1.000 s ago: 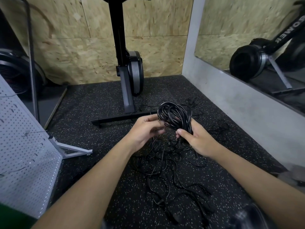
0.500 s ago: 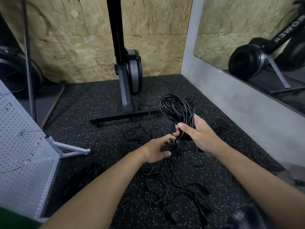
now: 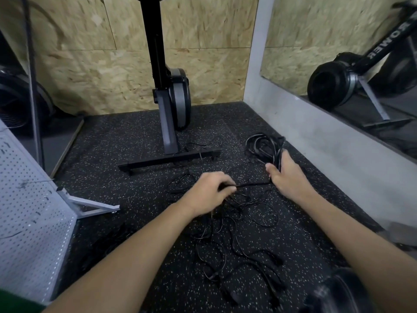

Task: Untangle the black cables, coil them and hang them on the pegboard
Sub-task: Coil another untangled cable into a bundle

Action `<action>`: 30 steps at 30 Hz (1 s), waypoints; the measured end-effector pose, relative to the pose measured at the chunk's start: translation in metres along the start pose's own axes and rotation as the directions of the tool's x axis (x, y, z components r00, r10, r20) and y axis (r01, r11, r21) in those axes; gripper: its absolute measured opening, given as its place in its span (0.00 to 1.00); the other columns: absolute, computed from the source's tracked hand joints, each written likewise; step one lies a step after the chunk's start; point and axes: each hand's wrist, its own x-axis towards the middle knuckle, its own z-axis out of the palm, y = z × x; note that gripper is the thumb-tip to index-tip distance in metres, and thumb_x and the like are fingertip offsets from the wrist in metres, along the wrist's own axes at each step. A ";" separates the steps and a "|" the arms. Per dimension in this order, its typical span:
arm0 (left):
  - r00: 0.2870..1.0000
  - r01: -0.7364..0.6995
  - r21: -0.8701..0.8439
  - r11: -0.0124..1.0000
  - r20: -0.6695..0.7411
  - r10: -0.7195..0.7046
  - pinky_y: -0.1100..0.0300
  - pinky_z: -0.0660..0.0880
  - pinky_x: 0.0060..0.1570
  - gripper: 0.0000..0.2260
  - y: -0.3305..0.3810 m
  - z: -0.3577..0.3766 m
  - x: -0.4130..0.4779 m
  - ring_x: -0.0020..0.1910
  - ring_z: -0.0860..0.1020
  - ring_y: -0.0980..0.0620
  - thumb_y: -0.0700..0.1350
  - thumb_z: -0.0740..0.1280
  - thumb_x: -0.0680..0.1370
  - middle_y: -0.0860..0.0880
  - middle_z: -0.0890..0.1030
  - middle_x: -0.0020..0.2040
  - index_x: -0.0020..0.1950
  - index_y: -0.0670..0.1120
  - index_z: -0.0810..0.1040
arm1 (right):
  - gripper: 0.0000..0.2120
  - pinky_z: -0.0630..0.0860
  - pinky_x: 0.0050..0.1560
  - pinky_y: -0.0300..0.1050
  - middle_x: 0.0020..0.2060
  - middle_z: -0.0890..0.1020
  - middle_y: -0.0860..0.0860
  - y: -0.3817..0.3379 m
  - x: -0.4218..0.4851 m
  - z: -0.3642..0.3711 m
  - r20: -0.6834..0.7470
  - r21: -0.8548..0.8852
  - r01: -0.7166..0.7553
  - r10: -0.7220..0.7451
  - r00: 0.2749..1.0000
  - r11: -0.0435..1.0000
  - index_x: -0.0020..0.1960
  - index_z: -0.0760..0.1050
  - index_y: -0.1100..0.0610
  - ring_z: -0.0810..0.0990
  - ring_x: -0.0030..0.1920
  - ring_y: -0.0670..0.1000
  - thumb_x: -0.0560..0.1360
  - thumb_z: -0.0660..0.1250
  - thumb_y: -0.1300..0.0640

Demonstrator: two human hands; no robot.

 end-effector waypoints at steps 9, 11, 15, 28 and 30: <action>0.879 -0.277 0.018 0.961 -0.399 0.261 0.55 0.78 0.49 0.08 0.017 -0.025 -0.002 0.46 0.81 0.54 0.45 0.79 0.75 0.51 0.82 0.46 0.51 0.44 0.86 | 0.28 0.77 0.56 0.47 0.53 0.81 0.45 -0.013 -0.018 0.011 0.375 0.014 0.131 -0.126 0.918 0.991 0.70 0.65 0.46 0.81 0.55 0.47 0.79 0.53 0.29; 0.873 -0.275 0.008 0.961 -0.417 0.254 0.54 0.78 0.47 0.08 0.017 -0.024 -0.002 0.45 0.81 0.53 0.45 0.80 0.74 0.51 0.83 0.45 0.49 0.43 0.86 | 0.41 0.75 0.67 0.51 0.64 0.80 0.47 -0.012 -0.018 0.015 0.438 0.030 0.133 -0.132 0.889 0.991 0.77 0.62 0.44 0.79 0.63 0.47 0.73 0.52 0.20; 0.873 -0.237 -0.077 0.969 -0.455 0.177 0.57 0.77 0.44 0.07 0.020 -0.028 0.000 0.43 0.80 0.54 0.46 0.81 0.72 0.53 0.82 0.43 0.46 0.46 0.87 | 0.35 0.80 0.55 0.45 0.55 0.83 0.45 -0.017 -0.020 0.017 0.494 0.060 0.223 -0.223 0.841 0.973 0.73 0.64 0.42 0.82 0.52 0.41 0.74 0.63 0.24; 0.956 -0.009 -0.186 0.982 -0.290 -0.046 0.67 0.75 0.51 0.12 0.003 -0.030 0.002 0.49 0.80 0.60 0.56 0.80 0.71 0.55 0.83 0.48 0.49 0.53 0.86 | 0.18 0.76 0.66 0.56 0.61 0.83 0.45 -0.017 -0.026 0.027 0.574 0.080 0.297 -0.287 0.767 0.952 0.73 0.70 0.45 0.82 0.61 0.47 0.84 0.63 0.45; 0.971 0.085 -0.220 0.972 -0.200 -0.130 0.61 0.75 0.58 0.13 -0.004 -0.030 0.000 0.54 0.80 0.62 0.62 0.72 0.77 0.57 0.84 0.53 0.55 0.57 0.85 | 0.18 0.75 0.69 0.51 0.64 0.82 0.44 -0.019 -0.026 0.025 0.548 0.168 0.257 -0.307 0.778 0.952 0.75 0.70 0.49 0.80 0.65 0.43 0.85 0.63 0.51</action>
